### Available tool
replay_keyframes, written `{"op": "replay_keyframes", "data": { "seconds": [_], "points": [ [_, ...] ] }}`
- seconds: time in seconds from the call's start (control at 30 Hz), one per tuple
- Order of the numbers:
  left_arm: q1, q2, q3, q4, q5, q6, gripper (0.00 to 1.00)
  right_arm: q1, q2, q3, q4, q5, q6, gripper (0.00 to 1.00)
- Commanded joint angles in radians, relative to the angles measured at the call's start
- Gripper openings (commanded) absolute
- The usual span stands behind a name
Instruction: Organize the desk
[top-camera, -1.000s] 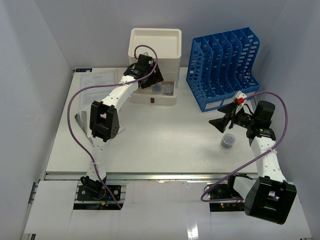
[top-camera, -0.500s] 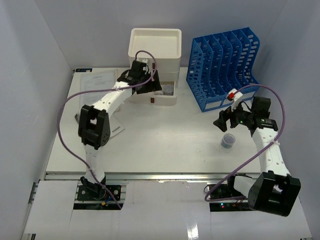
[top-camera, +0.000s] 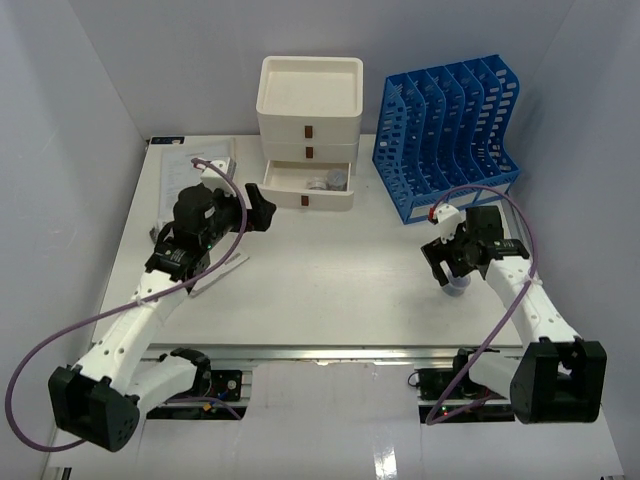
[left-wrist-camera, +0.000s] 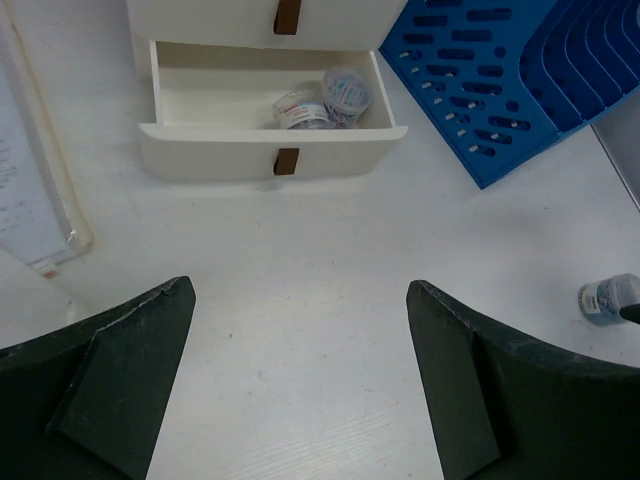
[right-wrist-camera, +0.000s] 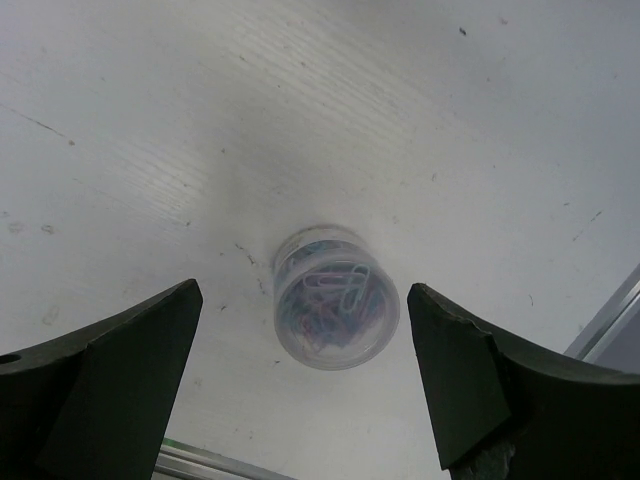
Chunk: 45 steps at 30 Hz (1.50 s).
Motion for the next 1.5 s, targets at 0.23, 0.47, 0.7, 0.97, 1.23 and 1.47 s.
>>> {"op": "replay_keyframes", "data": {
  "seconds": [0.23,0.47,0.7,0.97,1.23,1.47],
  "points": [
    [0.004,-0.204,-0.22,-0.01,-0.006,0.066,0.98,0.002,0.188,0.031,-0.041,0.137,-0.038,0.91],
    [0.002,-0.208,-0.276,0.096,0.282,-0.135,0.98,0.002,0.182,0.008,-0.001,0.099,-0.056,0.6],
    [-0.033,-0.035,-0.535,0.733,0.581,-0.716,0.98,0.002,0.065,0.004,0.02,-0.129,-0.127,0.19],
    [-0.286,0.359,-0.39,0.934,0.478,-0.866,0.98,0.01,-0.103,0.03,0.012,-0.639,-0.287,0.12],
    [-0.388,0.705,-0.171,1.081,0.495,-0.972,0.98,0.098,-0.091,0.051,0.011,-0.766,-0.305,0.11],
    [-0.446,0.848,-0.047,1.102,0.526,-1.009,0.98,0.149,-0.111,0.025,0.085,-0.733,-0.259,0.11]
  ]
}}
